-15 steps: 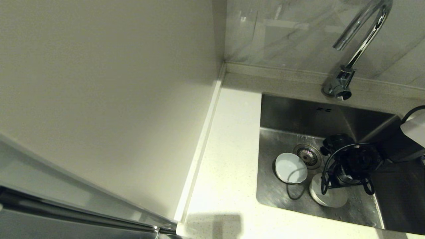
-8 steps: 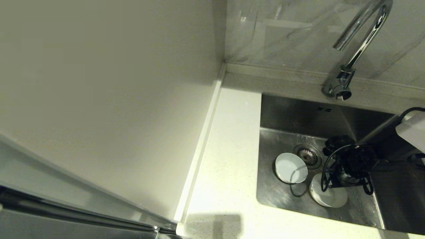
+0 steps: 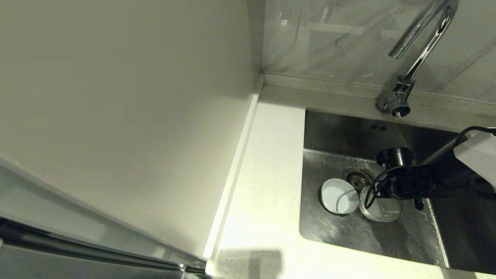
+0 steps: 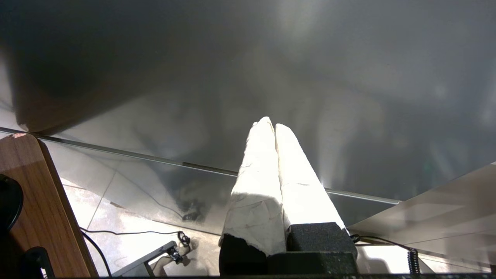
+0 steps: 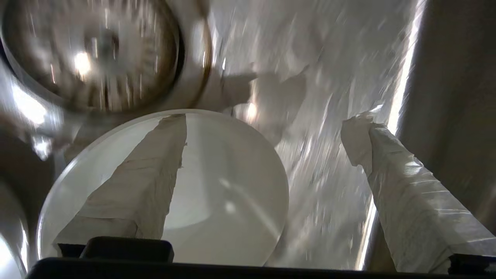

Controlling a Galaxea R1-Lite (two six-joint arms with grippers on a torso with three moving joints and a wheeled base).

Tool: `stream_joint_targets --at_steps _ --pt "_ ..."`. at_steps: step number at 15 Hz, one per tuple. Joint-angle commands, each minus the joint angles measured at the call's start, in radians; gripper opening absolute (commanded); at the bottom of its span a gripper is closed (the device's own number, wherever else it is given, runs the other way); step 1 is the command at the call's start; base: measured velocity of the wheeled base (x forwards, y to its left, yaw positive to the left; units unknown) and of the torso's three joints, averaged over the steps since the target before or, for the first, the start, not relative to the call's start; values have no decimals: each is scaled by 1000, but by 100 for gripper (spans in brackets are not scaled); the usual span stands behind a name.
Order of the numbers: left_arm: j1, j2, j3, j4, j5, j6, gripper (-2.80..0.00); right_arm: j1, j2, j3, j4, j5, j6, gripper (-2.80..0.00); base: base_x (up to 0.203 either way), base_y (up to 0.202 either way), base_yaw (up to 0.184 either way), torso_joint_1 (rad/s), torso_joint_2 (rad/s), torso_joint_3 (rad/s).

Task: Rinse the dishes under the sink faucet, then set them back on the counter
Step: Put a bowl back to the table from the sink

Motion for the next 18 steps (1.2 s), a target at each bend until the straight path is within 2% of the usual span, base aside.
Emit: stream_joint_targets --at_steps 1,6,10,11,16,18 --pt "0 0 3 -1 0 0 -280 0 9 -3 -28 -15 0 0 0 0 0 0 0 0" --pt "0 0 3 -1 0 0 -280 -18 -5 13 -15 -28 0 0 0 0 0 0 0 0" --pt "0 0 3 -1 0 0 -280 -70 -24 70 33 -17 13 0 0 0 0 0 0 0" --pt "0 0 3 -1 0 0 -280 -85 -22 71 46 -3 12 0 0 0 0 0 0 0" --pt "0 0 3 -1 0 0 -280 -101 24 54 57 163 8 0 0 0 0 0 0 0" --pt "0 0 2 -1 0 0 -280 -104 46 27 89 177 20 0 0 0 0 0 0 0"
